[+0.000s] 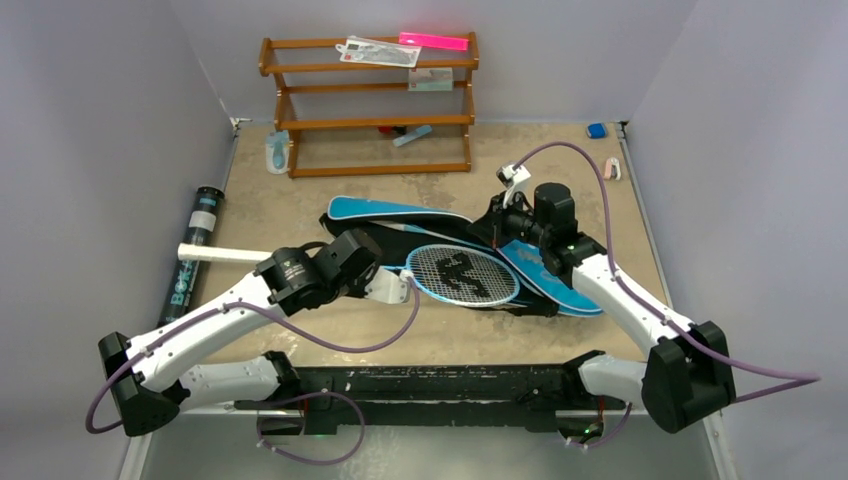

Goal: Pack up the badminton gear
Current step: Place the racket in the racket bag.

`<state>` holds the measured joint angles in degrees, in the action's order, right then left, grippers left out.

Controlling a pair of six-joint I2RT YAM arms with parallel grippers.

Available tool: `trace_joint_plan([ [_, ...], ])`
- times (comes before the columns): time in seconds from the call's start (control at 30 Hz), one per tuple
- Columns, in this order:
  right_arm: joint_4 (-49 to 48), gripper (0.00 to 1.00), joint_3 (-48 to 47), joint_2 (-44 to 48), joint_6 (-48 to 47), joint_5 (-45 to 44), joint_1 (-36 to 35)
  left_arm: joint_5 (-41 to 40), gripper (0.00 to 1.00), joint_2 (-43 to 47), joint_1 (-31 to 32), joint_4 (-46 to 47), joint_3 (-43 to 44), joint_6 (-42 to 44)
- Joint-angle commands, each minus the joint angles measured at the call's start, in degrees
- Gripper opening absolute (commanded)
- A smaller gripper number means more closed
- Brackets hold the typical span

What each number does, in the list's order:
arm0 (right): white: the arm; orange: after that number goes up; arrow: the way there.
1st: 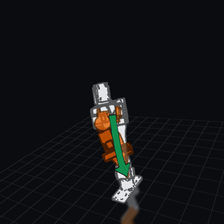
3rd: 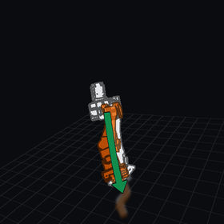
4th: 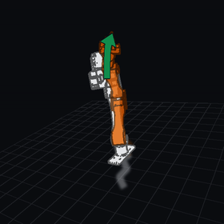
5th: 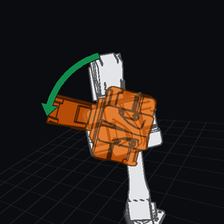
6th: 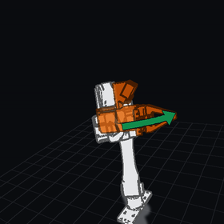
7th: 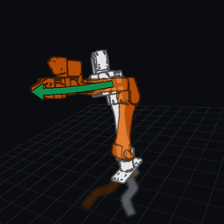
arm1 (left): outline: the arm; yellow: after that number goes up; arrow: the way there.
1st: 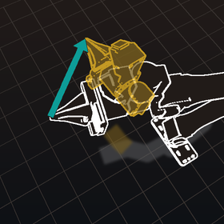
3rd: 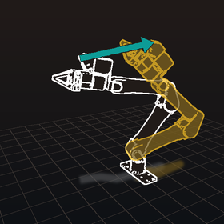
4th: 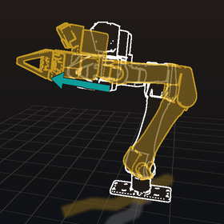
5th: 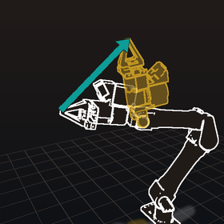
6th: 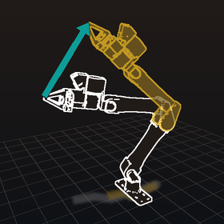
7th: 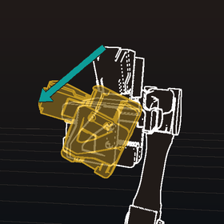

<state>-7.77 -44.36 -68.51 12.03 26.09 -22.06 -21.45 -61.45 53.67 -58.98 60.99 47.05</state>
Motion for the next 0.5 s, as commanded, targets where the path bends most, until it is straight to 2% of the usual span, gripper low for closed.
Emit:
trace_joint_plan([
  [0.0,-3.5,0.0,-4.0,0.2,1.5,0.3,-0.1,-1.3,0.0,2.8,0.2,3.3,0.4,-0.6],
  [0.27,-2.5,0.0,-4.9,0.6,1.5,1.3,-0.1,-1.3,0.0,0.5,0.2,12.2,-0.7,0.6],
  [0.47,-2.5,0.0,-5.6,1.0,2.2,2.7,-0.1,1.6,0.0,-1.5,0.3,20.0,-0.9,1.3],
])
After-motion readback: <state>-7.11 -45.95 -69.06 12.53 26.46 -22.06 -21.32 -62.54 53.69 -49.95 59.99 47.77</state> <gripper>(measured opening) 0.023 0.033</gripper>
